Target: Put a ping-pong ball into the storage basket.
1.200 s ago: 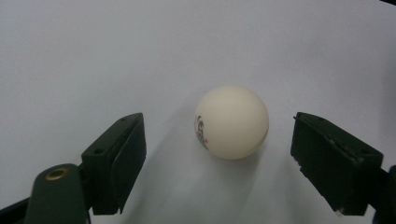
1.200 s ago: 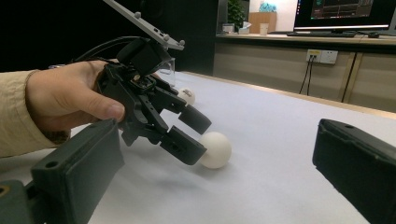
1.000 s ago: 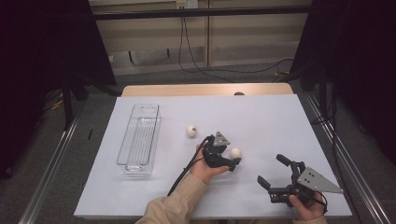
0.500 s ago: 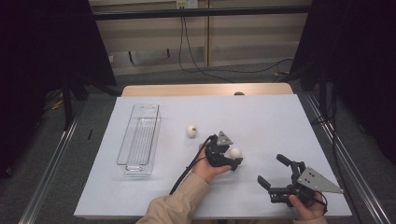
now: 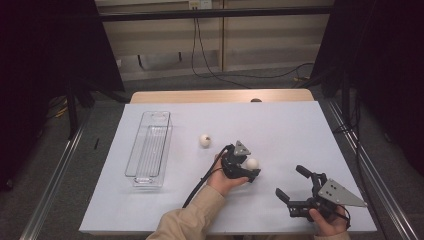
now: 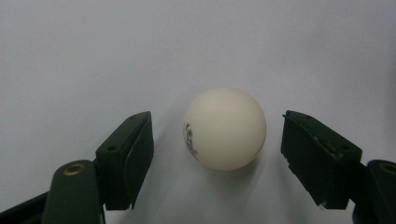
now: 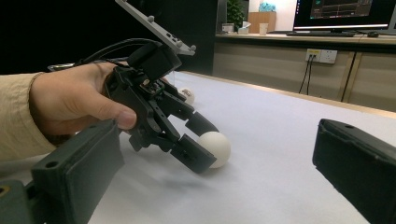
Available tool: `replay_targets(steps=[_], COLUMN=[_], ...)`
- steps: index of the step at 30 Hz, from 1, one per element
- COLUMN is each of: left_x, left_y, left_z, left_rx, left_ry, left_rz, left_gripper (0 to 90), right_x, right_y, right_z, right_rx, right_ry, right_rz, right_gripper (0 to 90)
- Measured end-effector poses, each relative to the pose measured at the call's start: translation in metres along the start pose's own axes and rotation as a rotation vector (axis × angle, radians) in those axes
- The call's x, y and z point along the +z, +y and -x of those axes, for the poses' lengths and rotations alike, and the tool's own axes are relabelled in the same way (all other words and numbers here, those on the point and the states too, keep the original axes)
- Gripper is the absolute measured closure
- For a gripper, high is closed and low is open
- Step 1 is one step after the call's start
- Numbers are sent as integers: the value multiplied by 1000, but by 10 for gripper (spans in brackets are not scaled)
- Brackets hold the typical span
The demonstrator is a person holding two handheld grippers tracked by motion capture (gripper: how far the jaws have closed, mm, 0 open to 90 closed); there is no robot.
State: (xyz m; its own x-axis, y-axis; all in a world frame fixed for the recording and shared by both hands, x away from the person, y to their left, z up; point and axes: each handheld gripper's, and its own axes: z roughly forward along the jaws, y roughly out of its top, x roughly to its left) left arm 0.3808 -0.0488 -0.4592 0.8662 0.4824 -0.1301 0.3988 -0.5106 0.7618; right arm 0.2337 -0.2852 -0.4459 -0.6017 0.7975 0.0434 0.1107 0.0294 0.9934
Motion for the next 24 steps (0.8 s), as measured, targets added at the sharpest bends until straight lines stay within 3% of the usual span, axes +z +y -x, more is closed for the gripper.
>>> replay_targets(steps=[8,24], left_x=[4,8], left_y=[0,3], left_z=[1,-1], left_rx=[5,-6], left_ry=[-6,-7], left_rz=[-23,-20], left_gripper=[291,362], right_x=[0,0], right_y=[0,0], right_z=[0,1], right_rx=[-1,-1], right_ry=[0,-1], right_rz=[-1,-2], right_gripper=[7,7])
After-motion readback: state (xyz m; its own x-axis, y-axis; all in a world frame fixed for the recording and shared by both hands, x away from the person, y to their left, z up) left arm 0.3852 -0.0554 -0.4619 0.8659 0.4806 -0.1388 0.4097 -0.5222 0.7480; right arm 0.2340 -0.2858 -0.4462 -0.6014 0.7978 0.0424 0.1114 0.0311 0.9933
